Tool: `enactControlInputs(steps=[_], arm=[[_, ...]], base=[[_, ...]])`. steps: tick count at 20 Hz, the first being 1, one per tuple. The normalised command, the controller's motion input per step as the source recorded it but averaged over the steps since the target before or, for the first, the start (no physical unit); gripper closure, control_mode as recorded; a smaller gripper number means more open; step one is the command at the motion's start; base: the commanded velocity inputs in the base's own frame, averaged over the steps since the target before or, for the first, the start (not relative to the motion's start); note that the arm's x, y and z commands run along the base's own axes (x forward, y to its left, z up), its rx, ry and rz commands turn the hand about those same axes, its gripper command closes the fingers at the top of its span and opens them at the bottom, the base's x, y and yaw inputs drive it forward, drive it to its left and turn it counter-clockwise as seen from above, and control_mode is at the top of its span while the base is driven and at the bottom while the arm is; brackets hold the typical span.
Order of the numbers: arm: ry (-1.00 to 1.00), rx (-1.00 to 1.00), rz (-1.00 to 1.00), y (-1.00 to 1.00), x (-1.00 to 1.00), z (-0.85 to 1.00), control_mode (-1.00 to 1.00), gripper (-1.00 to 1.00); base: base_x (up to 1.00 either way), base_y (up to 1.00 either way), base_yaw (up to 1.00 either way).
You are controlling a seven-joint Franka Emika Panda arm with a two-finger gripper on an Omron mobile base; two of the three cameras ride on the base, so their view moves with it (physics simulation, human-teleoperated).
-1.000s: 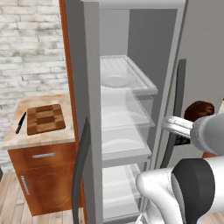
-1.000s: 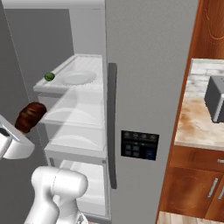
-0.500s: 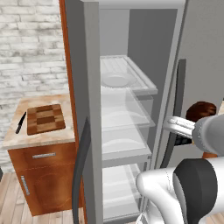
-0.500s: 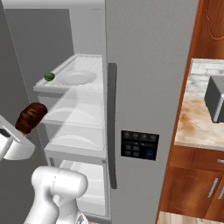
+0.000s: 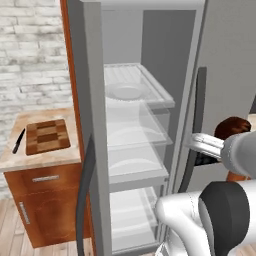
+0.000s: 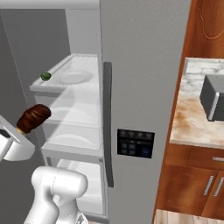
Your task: Retrieve the steak from the fridge and place it on the cutting board.
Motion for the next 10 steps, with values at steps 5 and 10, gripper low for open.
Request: enactControlInputs(steps=[5, 10], arm=[[0.00, 0.00, 0.00, 0.00, 0.00, 0.00, 1.00, 1.00], [0.00, 0.00, 0.00, 0.00, 0.00, 0.00, 1.00, 1.00]], base=[[-0.36, -0.34, -0.08], [-0.45, -0.56, -0.11]])
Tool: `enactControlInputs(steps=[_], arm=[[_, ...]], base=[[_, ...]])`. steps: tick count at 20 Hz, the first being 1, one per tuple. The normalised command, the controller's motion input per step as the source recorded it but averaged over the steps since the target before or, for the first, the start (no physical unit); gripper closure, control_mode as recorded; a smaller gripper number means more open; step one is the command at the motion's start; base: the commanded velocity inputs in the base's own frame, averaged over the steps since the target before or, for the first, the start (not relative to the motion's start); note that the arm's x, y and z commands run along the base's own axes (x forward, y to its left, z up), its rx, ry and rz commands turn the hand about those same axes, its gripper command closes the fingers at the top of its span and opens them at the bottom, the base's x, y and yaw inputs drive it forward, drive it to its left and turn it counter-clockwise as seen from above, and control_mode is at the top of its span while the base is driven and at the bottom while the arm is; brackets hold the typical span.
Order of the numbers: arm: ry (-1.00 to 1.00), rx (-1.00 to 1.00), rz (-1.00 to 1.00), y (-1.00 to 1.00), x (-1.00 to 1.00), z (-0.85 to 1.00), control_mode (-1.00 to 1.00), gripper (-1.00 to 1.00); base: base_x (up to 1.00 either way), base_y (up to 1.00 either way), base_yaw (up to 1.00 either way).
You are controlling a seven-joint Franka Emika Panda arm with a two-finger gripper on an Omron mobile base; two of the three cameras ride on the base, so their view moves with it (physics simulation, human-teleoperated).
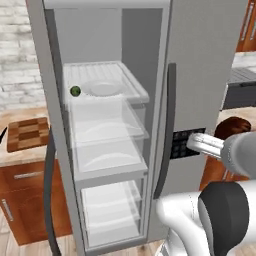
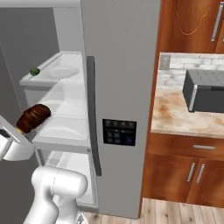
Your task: Retrieve the steak from the fridge and place it on the cutting board.
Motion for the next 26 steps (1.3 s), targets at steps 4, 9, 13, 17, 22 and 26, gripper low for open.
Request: enactControlInputs(steps=[4, 9, 13, 17, 22, 26], arm=[[0.00, 0.00, 0.00, 0.00, 0.00, 0.00, 1.00, 1.00], [0.00, 0.00, 0.00, 0.00, 0.00, 0.00, 1.00, 1.00], [0.00, 0.00, 0.00, 0.00, 0.00, 0.00, 1.00, 1.00], [0.00, 0.00, 0.00, 0.00, 0.00, 0.00, 1.00, 1.00], [0.00, 0.00, 0.00, 0.00, 0.00, 0.00, 1.00, 1.00], [0.00, 0.00, 0.00, 0.00, 0.00, 0.00, 1.00, 1.00]], base=[[-0.05, -0.80, -0.03], [0.00, -0.81, 0.00], [0.00, -0.69, 0.00], [-0.07, -0.70, -0.02], [-0.21, -0.27, -0.13], [-0.06, -0.30, -0.30]])
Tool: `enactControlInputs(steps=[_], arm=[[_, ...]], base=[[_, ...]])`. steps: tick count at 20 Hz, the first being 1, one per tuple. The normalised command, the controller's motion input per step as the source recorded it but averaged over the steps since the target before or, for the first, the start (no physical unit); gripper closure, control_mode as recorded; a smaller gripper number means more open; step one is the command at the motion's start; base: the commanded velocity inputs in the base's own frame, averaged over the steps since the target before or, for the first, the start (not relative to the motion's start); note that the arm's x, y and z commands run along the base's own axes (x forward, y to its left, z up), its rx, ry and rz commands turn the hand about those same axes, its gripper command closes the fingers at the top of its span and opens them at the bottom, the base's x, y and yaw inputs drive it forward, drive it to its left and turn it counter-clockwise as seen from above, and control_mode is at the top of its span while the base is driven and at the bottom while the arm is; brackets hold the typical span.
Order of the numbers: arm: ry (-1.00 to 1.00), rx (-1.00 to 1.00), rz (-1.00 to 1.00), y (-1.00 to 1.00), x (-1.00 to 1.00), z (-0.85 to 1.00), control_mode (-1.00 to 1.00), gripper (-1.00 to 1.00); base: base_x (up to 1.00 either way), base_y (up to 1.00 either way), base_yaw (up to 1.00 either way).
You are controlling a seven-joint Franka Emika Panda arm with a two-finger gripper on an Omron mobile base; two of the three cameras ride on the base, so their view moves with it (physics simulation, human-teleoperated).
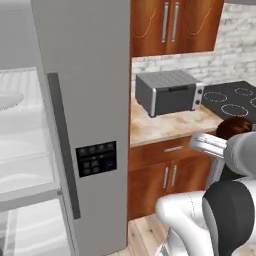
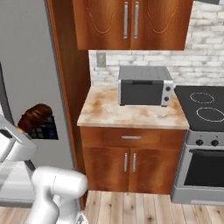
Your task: Retrieve the steak from the fridge and place it on the cutting board.
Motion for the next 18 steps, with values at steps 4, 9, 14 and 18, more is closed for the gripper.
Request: enactControlInputs(steps=[4, 9, 14, 18], arm=[[0.00, 0.00, 0.00, 0.00, 0.00, 0.00, 1.00, 1.00], [0.00, 0.00, 0.00, 0.00, 0.00, 0.00, 1.00, 1.00], [0.00, 0.00, 0.00, 0.00, 0.00, 0.00, 1.00, 1.00], [0.00, 0.00, 0.00, 0.00, 0.00, 0.00, 1.00, 1.00]], base=[[-0.01, -0.37, -0.40], [0.00, -0.40, -0.50], [0.00, -0.31, -0.54], [0.00, -0.27, -0.54]])
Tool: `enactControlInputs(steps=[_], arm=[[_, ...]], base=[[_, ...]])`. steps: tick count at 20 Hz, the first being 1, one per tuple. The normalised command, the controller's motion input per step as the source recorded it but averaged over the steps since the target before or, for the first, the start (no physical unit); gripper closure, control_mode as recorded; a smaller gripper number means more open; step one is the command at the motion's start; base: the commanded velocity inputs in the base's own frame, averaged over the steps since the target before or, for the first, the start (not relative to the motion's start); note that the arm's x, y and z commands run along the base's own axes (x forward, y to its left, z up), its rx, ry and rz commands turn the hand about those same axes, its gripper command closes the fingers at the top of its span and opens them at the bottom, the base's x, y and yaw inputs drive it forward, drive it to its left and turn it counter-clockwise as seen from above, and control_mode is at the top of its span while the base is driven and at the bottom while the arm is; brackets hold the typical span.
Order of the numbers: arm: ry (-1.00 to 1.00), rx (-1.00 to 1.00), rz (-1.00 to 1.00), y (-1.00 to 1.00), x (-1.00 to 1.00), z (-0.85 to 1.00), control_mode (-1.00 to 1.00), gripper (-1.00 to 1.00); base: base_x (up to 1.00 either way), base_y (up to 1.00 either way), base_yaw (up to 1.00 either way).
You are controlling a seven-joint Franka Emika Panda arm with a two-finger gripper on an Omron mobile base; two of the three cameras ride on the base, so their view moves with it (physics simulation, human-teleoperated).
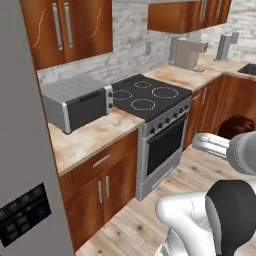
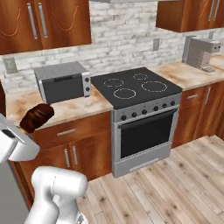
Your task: Retrieve the steak from the fridge and place it on the cutting board.
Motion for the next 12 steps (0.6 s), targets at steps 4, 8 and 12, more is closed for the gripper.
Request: enactControlInputs(steps=[4, 8, 12], arm=[[0.00, 0.00, 0.00, 0.00, 0.00, 0.00, 1.00, 1.00], [0.00, 0.00, 0.00, 0.00, 0.00, 0.00, 1.00, 1.00], [0.00, 0.00, 0.00, 0.00, 0.00, 0.00, 1.00, 1.00]], base=[[0.00, -0.24, -0.55], [0.00, -0.22, -0.56], [0.06, -0.21, -0.56]])
